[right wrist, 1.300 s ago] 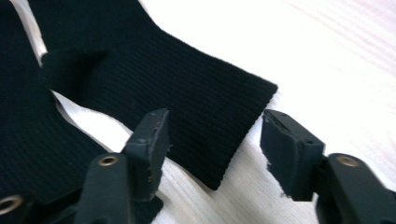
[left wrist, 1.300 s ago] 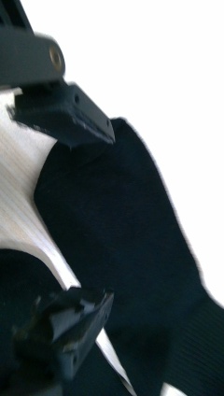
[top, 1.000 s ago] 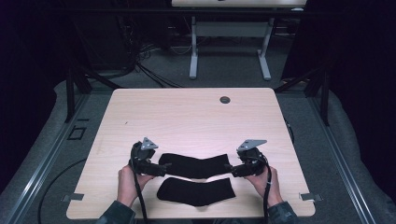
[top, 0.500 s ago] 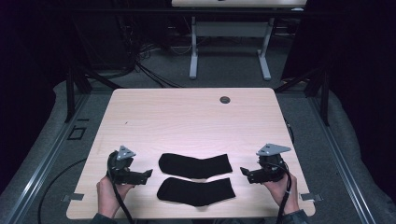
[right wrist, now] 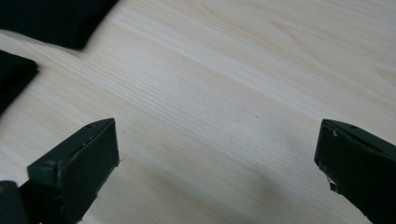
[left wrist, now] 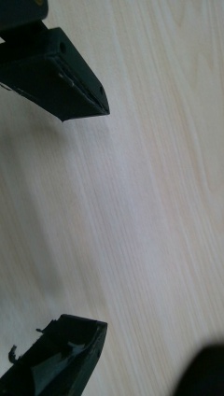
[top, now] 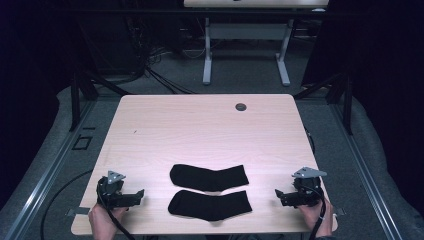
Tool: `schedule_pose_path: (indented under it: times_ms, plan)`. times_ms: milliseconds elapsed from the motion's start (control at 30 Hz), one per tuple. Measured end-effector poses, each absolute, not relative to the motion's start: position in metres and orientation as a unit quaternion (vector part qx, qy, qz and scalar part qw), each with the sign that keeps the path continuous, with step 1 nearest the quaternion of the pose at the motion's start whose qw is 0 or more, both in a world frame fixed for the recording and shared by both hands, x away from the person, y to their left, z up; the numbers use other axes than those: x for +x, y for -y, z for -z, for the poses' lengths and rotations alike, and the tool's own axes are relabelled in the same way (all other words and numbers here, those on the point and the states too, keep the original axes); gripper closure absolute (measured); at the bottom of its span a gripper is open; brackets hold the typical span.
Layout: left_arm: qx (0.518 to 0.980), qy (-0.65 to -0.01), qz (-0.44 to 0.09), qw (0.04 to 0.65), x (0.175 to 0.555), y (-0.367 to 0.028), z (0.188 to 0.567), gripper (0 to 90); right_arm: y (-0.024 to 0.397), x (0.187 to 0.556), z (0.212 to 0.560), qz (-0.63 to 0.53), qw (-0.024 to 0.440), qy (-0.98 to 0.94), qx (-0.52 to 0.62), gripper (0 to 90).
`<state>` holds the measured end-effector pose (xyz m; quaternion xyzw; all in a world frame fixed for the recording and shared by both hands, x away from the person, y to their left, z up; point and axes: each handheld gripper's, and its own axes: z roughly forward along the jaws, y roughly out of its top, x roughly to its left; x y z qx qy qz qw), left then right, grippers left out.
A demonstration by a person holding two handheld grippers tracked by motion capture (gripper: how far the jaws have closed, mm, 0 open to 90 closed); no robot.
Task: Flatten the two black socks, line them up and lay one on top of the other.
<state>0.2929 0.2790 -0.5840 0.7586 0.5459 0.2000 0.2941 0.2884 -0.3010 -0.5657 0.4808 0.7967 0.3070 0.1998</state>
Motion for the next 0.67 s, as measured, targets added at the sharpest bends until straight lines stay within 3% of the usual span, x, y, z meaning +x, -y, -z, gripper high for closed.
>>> schedule_pose_path:
  times_ms: [233,667]
  plan:
    - [0.750,-0.536,-0.222,0.316,0.289,-0.284,0.593,0.0,0.313,0.291,0.586,-0.308,0.193,-0.789,0.495,0.0]
    - [0.753,-0.533,-0.221,0.316,0.294,-0.284,0.593,0.0,0.313,0.289,0.591,-0.328,0.205,-0.777,0.497,0.0]
